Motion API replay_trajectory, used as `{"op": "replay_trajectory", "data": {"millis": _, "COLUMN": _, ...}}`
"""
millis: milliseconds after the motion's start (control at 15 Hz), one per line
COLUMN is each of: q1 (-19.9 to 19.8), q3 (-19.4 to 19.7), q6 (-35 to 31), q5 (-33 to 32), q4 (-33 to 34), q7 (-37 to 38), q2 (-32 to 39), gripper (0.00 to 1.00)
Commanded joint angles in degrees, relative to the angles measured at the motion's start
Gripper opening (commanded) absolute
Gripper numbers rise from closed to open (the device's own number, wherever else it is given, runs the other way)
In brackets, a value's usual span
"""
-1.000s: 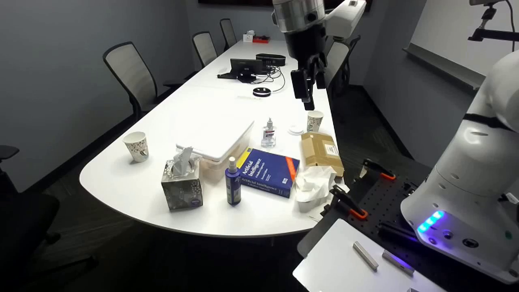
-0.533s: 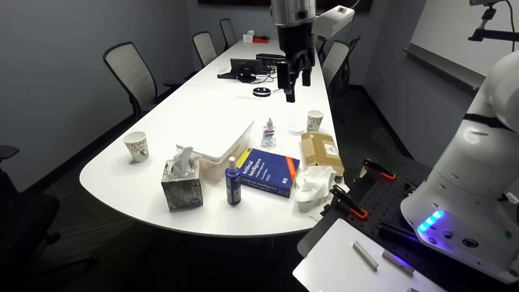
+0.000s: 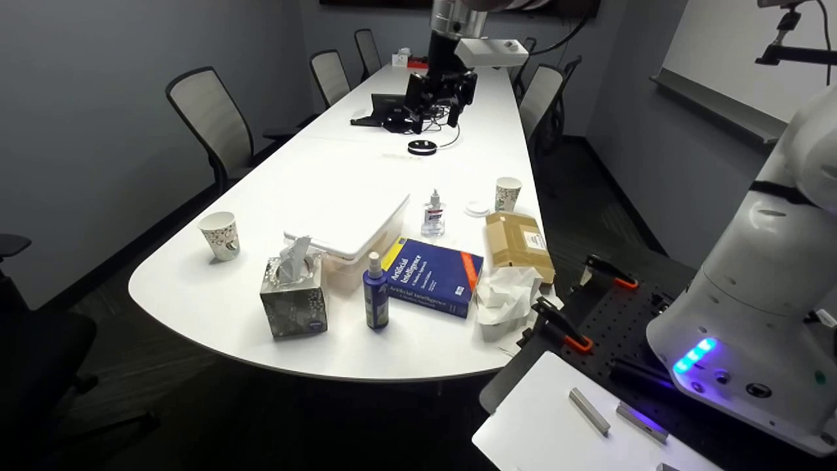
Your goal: Press the top of the transparent bottle
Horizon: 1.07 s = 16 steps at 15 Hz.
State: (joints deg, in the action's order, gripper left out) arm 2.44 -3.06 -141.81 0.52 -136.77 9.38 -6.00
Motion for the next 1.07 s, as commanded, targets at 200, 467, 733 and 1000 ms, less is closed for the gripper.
{"op": "replay_trajectory", "data": {"millis": 200, "q1": -2.9, "q3": 3.8, "q6": -12.3, "q5": 7.2, "q4": 8.1, "q7": 5.8, "q2": 13.5, "gripper": 1.00}}
{"op": "replay_trajectory", "data": {"millis": 467, "q1": -3.1, "q3": 6.3, "q6": -16.1, "q5": 6.6, "q4": 10.9, "q7": 11.8, "q2": 20.7, "gripper": 1.00}}
{"op": "replay_trajectory", "data": {"millis": 733, "q1": -3.3, "q3": 7.9, "q6": -18.1, "q5": 8.0, "q4": 13.4, "q7": 14.0, "q2": 26.6, "gripper": 1.00}}
{"op": "replay_trajectory", "data": {"millis": 1000, "q1": -4.9, "q3": 7.6, "q6": -18.4, "q5": 12.2, "q4": 17.1, "q7": 12.8, "q2": 31.2, "gripper": 1.00}}
